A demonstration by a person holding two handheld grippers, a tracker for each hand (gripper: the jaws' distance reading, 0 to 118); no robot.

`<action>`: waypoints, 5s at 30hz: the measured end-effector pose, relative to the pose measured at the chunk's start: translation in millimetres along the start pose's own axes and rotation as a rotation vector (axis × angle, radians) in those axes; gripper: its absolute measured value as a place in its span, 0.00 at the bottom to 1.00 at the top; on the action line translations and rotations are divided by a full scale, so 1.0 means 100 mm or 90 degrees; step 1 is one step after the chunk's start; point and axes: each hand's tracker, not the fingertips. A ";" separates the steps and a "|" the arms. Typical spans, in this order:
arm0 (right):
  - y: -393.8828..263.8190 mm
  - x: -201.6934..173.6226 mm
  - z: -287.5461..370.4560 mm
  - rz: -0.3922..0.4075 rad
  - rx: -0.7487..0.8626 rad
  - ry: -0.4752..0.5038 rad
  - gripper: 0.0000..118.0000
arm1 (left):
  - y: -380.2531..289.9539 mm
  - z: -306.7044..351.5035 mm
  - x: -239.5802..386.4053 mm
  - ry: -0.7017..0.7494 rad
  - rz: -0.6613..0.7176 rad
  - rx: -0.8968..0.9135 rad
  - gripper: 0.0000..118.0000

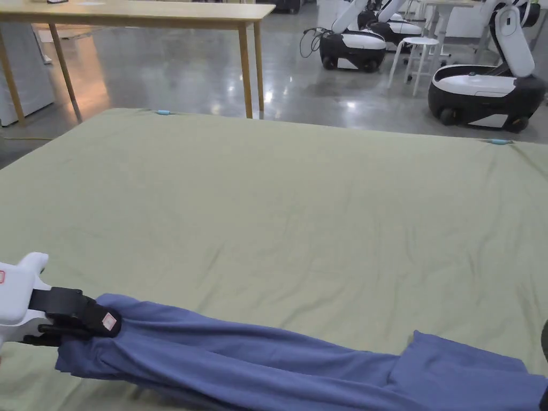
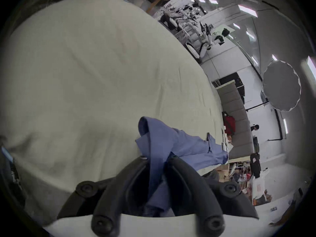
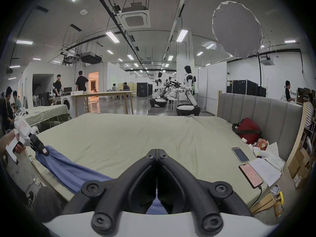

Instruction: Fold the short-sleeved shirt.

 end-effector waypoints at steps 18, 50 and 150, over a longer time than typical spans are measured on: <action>-0.11 0.17 0.05 -0.017 -0.016 -0.004 0.01 | -0.41 -1.37 2.16 0.091 -0.174 -0.079 0.10; -0.32 0.25 -0.09 -0.035 -0.092 -0.003 0.01 | -1.09 -2.81 2.14 -0.044 -0.096 -0.176 0.03; -0.47 0.63 -0.66 -0.214 -0.277 0.190 0.01 | -1.16 -2.55 2.42 -0.173 -0.125 -0.132 0.01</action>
